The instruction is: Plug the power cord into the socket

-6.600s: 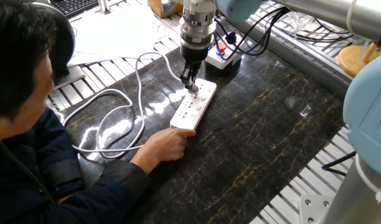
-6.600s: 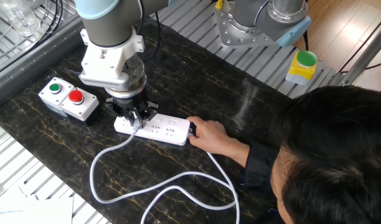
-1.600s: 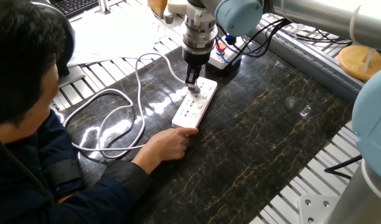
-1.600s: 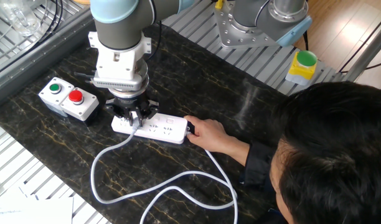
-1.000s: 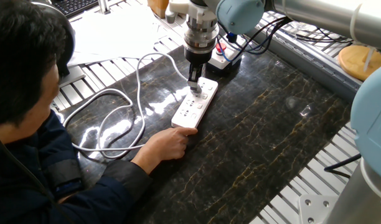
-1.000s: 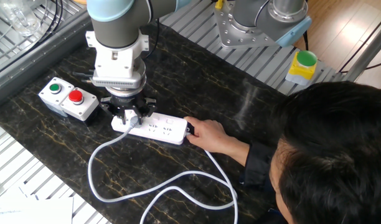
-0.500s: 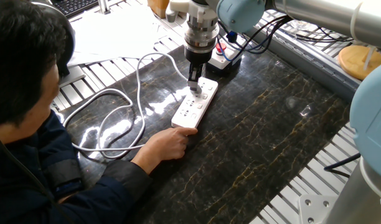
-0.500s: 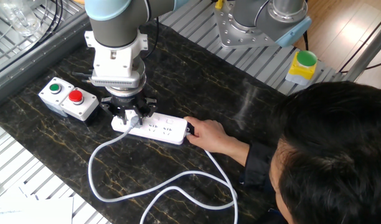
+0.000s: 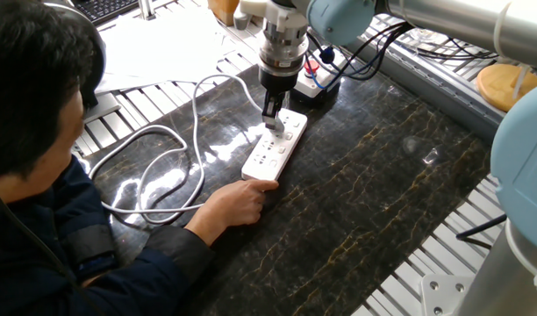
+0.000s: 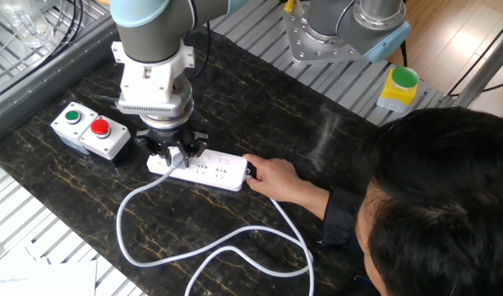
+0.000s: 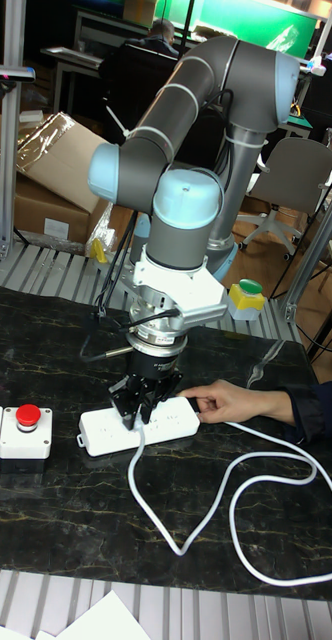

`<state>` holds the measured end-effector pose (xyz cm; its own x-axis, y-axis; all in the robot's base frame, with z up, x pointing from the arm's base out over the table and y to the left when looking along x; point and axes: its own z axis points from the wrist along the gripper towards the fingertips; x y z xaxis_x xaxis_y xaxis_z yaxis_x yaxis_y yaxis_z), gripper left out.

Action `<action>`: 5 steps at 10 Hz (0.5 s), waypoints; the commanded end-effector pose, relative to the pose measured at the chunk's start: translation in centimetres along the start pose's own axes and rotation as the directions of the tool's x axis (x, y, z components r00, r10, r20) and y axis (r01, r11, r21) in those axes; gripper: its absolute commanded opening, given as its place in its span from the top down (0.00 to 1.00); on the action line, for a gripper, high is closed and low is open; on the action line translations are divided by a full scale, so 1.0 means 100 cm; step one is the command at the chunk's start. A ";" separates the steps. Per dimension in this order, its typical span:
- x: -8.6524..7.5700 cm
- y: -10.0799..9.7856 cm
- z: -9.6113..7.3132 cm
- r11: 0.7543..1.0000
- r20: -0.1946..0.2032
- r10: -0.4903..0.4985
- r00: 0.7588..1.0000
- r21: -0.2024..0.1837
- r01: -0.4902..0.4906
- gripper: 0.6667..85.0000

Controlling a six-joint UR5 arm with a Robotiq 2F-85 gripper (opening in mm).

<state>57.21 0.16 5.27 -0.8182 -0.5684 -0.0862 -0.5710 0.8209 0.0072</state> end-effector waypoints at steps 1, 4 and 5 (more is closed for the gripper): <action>-0.002 0.000 -0.002 1.000 0.013 0.022 1.000 -0.014 -0.022 0.72; -0.005 -0.006 0.001 1.000 0.038 0.001 0.999 -0.004 -0.001 0.76; -0.007 -0.007 0.003 1.000 0.050 -0.002 0.999 0.001 0.002 0.81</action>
<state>57.66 -0.08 5.11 -0.8158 -0.5684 -0.1069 -0.5721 0.8202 0.0056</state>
